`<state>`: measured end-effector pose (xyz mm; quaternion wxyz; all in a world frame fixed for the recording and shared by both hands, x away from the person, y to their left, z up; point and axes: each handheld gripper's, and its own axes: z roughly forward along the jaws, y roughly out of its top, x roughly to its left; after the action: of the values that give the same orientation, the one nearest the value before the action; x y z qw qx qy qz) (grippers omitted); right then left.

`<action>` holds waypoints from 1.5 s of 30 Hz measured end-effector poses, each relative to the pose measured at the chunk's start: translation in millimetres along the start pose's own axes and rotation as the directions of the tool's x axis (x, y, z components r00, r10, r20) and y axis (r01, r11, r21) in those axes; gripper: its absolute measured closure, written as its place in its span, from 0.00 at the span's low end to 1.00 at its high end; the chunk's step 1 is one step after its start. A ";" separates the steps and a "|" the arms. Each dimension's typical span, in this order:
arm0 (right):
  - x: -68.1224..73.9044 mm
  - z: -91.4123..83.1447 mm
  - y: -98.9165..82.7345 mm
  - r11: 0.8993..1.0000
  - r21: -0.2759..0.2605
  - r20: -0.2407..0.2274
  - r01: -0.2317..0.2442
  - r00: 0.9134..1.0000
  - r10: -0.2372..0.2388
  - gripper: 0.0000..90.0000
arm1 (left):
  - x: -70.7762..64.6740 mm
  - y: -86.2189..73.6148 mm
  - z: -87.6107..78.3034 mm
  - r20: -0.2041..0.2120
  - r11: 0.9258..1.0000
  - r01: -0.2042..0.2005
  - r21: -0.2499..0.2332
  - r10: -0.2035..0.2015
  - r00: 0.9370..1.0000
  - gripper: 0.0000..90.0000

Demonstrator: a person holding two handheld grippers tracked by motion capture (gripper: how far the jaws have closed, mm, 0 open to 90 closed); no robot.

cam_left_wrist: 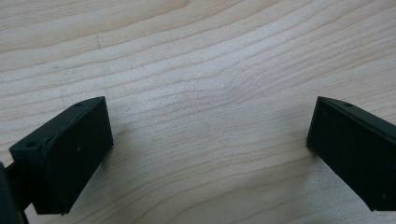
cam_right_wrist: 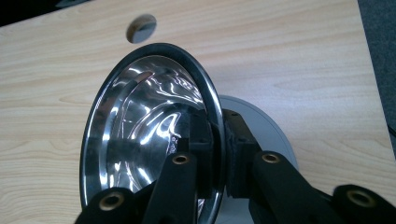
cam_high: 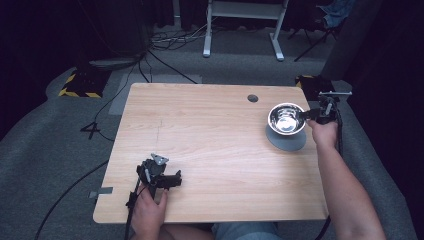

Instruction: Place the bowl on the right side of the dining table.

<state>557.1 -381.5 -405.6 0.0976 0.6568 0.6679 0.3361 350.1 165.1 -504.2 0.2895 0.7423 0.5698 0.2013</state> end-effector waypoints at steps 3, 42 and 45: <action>-2.9 2.5 -2.5 1.000 -0.006 0.001 -0.007 1.000 0.007 0.93 | 0.0 0.0 0.0 0.001 1.000 0.000 0.000 0.000 1.000 0.00; -25.6 14.9 -20.4 0.997 0.071 0.023 -0.029 0.999 0.027 0.78 | 0.0 0.0 -0.1 0.002 1.000 -0.001 0.002 0.001 1.000 0.00; -25.1 13.7 -20.6 0.997 0.070 0.037 -0.015 0.999 0.012 0.72 | 0.0 0.0 0.0 0.002 1.000 -0.001 0.001 0.001 1.000 0.00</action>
<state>551.1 -399.0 -435.7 0.0844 0.6705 0.6730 0.3007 350.1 165.1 -504.2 0.2896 0.7428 0.5694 0.2004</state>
